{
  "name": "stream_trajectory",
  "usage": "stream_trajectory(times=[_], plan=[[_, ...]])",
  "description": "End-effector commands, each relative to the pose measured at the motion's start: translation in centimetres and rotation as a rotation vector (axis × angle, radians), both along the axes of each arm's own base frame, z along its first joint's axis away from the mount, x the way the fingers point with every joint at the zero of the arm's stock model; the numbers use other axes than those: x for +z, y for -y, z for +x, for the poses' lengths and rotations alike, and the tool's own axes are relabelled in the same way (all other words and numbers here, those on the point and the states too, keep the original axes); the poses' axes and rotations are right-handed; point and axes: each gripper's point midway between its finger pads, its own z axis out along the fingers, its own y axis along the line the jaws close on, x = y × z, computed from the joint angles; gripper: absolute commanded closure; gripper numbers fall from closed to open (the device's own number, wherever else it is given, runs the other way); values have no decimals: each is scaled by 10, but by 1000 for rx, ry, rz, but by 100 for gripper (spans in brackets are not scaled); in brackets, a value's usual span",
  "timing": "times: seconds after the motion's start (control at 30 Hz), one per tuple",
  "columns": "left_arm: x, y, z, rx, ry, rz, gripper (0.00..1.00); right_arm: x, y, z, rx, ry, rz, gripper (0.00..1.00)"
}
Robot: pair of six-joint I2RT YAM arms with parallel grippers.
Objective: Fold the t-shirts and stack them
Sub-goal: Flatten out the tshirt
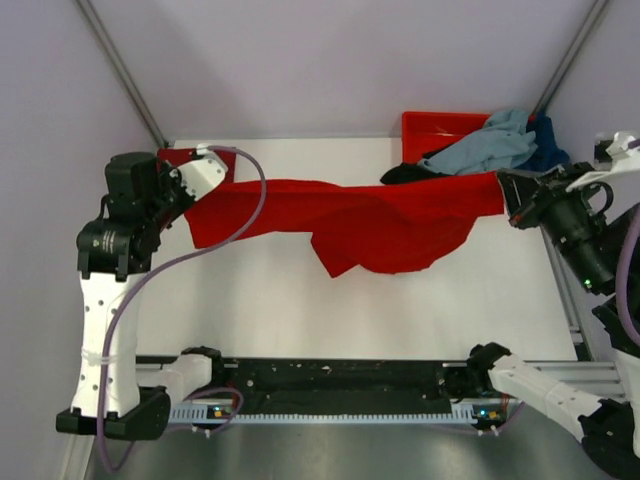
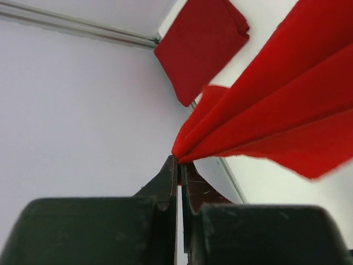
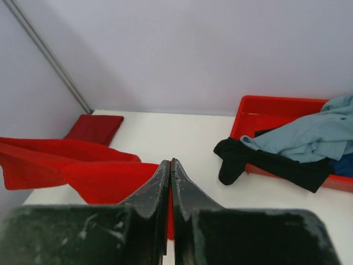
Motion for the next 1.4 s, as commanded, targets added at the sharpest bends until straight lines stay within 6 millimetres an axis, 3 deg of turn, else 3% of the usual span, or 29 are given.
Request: stream_trajectory(times=[0.0,0.07,0.13,0.23,0.27,0.37,0.47,0.57,0.73,0.8,0.87,0.97,1.23,1.37], plan=[[3,-4,10,29,91,-1,100,-1,-13,5,50,6,-9,100],[-34,6,15,-20,7,-11,100,-29,-28,17,85,-72,-21,100],[-85,24,8,-128,-160,-12,100,-60,-48,27,143,-159,-43,100],[-164,71,-57,-443,-500,-46,98,-96,-62,33,185,-252,-61,100],[-182,87,-84,-561,-589,-82,91,-103,-62,34,179,-264,-66,100],[-214,114,-150,-792,-800,-118,64,-128,-60,38,156,-311,-92,100],[-235,114,-188,-878,-976,-79,48,-144,-61,39,154,-345,-105,100],[-247,116,-181,-866,-957,-58,46,-149,-59,39,146,-354,-109,100],[-260,130,-116,-665,-787,-71,49,-152,-57,40,130,-358,-115,100],[-264,141,-119,-671,-847,-120,51,-154,-57,41,128,-363,-118,100],[-269,153,-141,-729,-958,-146,50,-157,-55,41,121,-368,-126,100],[-291,165,-163,-818,-976,-27,45,-161,-54,42,110,-373,-133,100],[-347,153,-148,-658,-971,176,39,-166,-52,45,95,-382,-145,100],[-359,154,-136,-593,-955,213,39,-165,-52,45,93,-381,-149,100]])
